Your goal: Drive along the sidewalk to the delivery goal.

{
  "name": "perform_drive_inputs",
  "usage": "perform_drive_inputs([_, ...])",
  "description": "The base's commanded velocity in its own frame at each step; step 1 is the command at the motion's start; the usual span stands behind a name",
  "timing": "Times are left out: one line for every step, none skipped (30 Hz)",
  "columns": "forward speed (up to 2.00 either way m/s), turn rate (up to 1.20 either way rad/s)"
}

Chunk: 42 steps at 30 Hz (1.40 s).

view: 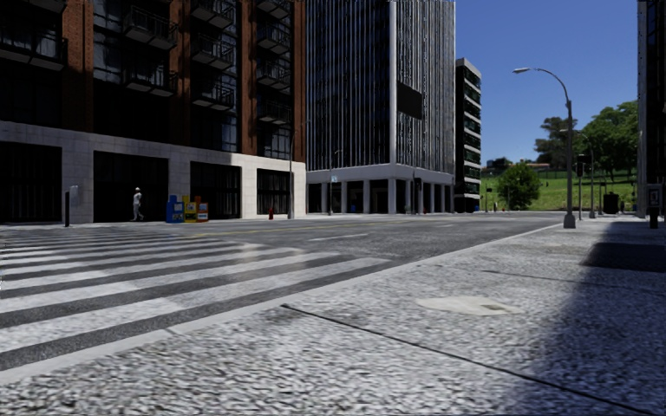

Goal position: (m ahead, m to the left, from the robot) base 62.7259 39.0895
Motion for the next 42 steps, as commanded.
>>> perform_drive_inputs([2.0, 0.46])
perform_drive_inputs([2.0, 0.46])
perform_drive_inputs([2.0, 0.46])
perform_drive_inputs([1.96, 0.46])
perform_drive_inputs([1.85, 0.46])
perform_drive_inputs([1.79, 0.46])
perform_drive_inputs([1.77, 0.46])
perform_drive_inputs([1.77, 0.46])
perform_drive_inputs([1.77, 0.46])
perform_drive_inputs([1.76, 0.46])
perform_drive_inputs([1.76, 0.46])
perform_drive_inputs([1.76, 0.46])
perform_drive_inputs([1.76, 0.46])
perform_drive_inputs([1.76, 0.46])
perform_drive_inputs([1.76, 0.46])
perform_drive_inputs([1.74, 0.46])
perform_drive_inputs([1.72, 0.46])
perform_drive_inputs([1.72, 0.46])
perform_drive_inputs([1.65, 0.46])
perform_drive_inputs([1.6, 0.46])
perform_drive_inputs([1.57, 0.46])
perform_drive_inputs([1.56, 0.46])
perform_drive_inputs([1.56, 0.46])
perform_drive_inputs([1.56, 0.46])
perform_drive_inputs([1.56, 0.46])
perform_drive_inputs([1.56, 0.46])
perform_drive_inputs([1.56, 0.46])
perform_drive_inputs([1.56, 0.46])
perform_drive_inputs([1.56, 0.46])
perform_drive_inputs([1.57, 0.46])
perform_drive_inputs([1.57, 0.46])
perform_drive_inputs([1.57, 0.46])
perform_drive_inputs([1.57, 0.46])
perform_drive_inputs([1.57, 0.46])
perform_drive_inputs([1.57, 0.46])
perform_drive_inputs([1.57, 0.46])
perform_drive_inputs([1.57, 0.46])
perform_drive_inputs([1.6, 0.46])
perform_drive_inputs([1.68, 0.46])
perform_drive_inputs([1.77, 0.46])
perform_drive_inputs([1.78, 0.46])
perform_drive_inputs([1.78, 0.46])
